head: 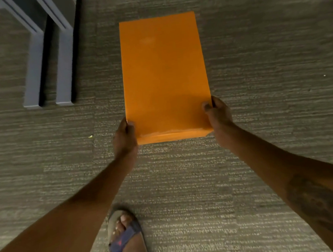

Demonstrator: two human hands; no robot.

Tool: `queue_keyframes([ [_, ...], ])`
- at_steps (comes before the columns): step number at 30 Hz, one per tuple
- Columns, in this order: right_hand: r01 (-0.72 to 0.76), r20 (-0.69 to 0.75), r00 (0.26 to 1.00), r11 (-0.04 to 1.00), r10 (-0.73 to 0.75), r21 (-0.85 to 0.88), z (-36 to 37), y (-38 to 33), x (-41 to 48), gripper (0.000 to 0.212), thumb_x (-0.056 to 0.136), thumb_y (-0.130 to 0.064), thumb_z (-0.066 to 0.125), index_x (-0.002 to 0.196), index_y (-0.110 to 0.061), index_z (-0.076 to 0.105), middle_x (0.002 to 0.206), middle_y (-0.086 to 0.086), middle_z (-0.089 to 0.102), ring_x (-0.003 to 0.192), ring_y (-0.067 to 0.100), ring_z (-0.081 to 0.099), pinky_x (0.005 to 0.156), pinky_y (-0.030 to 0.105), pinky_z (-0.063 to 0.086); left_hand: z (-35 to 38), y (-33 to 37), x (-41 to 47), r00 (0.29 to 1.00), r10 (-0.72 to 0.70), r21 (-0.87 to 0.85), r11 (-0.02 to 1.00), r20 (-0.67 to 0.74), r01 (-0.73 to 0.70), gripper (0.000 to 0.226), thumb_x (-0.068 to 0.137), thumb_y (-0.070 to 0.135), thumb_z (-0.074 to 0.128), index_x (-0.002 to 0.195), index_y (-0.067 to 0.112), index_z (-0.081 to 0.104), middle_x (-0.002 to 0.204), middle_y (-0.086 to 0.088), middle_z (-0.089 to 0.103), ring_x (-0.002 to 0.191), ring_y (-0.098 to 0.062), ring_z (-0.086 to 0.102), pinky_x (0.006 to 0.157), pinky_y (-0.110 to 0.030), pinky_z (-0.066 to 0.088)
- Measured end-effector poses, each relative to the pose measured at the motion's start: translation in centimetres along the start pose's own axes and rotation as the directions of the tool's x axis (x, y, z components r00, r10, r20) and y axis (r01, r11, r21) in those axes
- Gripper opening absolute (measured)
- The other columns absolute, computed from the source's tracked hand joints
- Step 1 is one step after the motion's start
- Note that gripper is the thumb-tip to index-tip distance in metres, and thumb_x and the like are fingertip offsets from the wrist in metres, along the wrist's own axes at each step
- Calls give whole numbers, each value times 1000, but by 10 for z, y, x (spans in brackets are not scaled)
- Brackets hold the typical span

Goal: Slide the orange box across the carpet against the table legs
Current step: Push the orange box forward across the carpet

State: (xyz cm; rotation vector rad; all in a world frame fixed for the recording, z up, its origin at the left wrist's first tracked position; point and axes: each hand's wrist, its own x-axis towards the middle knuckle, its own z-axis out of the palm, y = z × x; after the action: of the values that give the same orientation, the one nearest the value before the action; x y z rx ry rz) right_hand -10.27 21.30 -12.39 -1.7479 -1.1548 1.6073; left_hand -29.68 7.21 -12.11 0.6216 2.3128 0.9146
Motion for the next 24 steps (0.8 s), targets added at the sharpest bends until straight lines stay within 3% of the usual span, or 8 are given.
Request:
queue_keyframes([
  [6, 15, -7, 1000, 1000, -15, -12, 20, -2, 11, 23, 101, -19, 53, 120, -28, 64, 95, -14, 61, 95, 13, 55, 78, 26, 41, -2, -5, 15, 1000, -4, -14, 1000, -20, 4, 40, 107, 32, 32, 132, 15, 57, 112, -9, 66, 94, -26, 60, 77, -38, 48],
  [9, 20, -15, 1000, 999, -21, -27, 27, 1, 13, 25, 102, -20, 52, 123, -26, 64, 100, -11, 63, 96, 13, 57, 81, 28, 42, -2, -9, 22, 999, 18, 21, 1000, -49, -17, 40, 107, 34, 31, 136, 19, 54, 108, 1, 60, 91, -21, 55, 65, -30, 38],
  [13, 64, -8, 998, 997, -65, -49, 31, 2, 12, 23, 102, -20, 51, 121, -23, 64, 94, -13, 64, 85, 6, 56, 71, 24, 43, -3, -10, 29, 998, 36, 27, 999, -47, -35, 40, 107, 33, 30, 135, 18, 54, 104, 1, 60, 89, -22, 58, 56, -24, 32],
  [17, 147, 15, 989, 976, -146, -164, 30, -2, 6, 23, 102, -22, 48, 121, -16, 60, 102, 2, 63, 85, 15, 56, 75, 31, 43, -3, -4, 27, 999, 36, 65, 997, -34, -34, 44, 107, 36, 28, 142, 16, 47, 123, -10, 63, 98, -25, 58, 72, -32, 38],
  [19, 177, 22, 984, 947, -177, -268, 31, -7, 1, 28, 103, -24, 45, 131, -19, 50, 118, 9, 59, 100, 21, 56, 89, 36, 44, -4, 2, 23, 999, 38, 104, 994, -19, -36, 53, 107, 39, 27, 153, 14, 30, 147, -13, 49, 127, -34, 53, 92, -43, 45],
  [21, 191, 16, 979, 895, -202, -404, 34, -12, -8, 51, 105, -28, 43, 154, -19, 30, 152, 8, 44, 130, 29, 49, 106, 44, 42, -5, 8, 19, 999, 48, 149, 988, -20, -45, 64, 105, 45, 26, 158, 14, 9, 163, -12, 22, 147, -33, 28, 115, -47, 31],
  [24, 283, 62, 953, 800, -297, -529, 38, -15, -26, 62, 105, -29, 41, 159, -14, 14, 164, 10, 24, 147, 33, 31, 116, 49, 33, -6, 11, 11, 995, 92, 205, 975, -29, -84, 68, 104, 49, 24, 159, 15, 2, 167, -8, 7, 153, -29, 10, 124, -48, 17],
])
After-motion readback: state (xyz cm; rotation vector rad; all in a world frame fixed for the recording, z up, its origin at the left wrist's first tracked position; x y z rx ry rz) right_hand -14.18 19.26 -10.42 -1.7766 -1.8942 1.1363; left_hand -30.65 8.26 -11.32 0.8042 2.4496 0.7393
